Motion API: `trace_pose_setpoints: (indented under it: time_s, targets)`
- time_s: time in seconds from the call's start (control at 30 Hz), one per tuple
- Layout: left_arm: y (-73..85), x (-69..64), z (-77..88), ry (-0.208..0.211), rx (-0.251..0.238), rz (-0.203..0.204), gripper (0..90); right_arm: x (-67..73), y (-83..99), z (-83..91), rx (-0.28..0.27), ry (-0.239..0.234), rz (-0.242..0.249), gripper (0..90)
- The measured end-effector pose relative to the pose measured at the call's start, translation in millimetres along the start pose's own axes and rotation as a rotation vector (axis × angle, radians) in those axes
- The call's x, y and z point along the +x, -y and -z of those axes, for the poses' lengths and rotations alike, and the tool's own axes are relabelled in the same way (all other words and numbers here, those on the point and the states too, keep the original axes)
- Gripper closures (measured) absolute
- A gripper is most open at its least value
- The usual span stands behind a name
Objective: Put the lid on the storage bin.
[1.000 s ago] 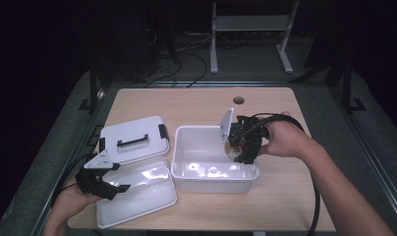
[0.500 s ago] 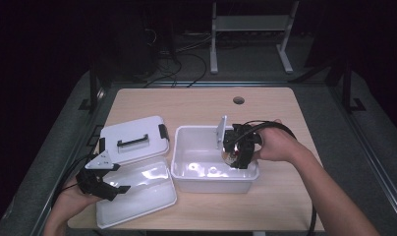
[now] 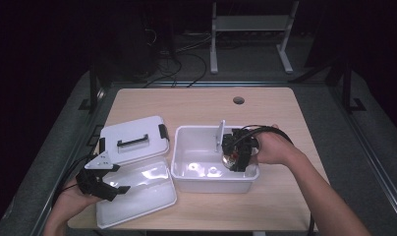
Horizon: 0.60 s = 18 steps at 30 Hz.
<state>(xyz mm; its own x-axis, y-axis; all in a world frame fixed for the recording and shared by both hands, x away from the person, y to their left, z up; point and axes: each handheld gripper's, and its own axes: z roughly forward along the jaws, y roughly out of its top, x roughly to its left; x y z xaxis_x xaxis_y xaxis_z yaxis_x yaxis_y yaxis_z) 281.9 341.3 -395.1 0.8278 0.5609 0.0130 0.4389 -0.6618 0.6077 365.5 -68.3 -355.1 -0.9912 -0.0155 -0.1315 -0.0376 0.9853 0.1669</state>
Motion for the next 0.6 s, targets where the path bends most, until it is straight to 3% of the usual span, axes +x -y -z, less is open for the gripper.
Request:
trace_pose_setpoints:
  time_s: [0.6]
  targets:
    - [1.6,1.2,1.8,0.000,-0.007,0.006,15.3,-4.5,-3.6,-10.5,0.024,-0.021,-0.037,20.0]
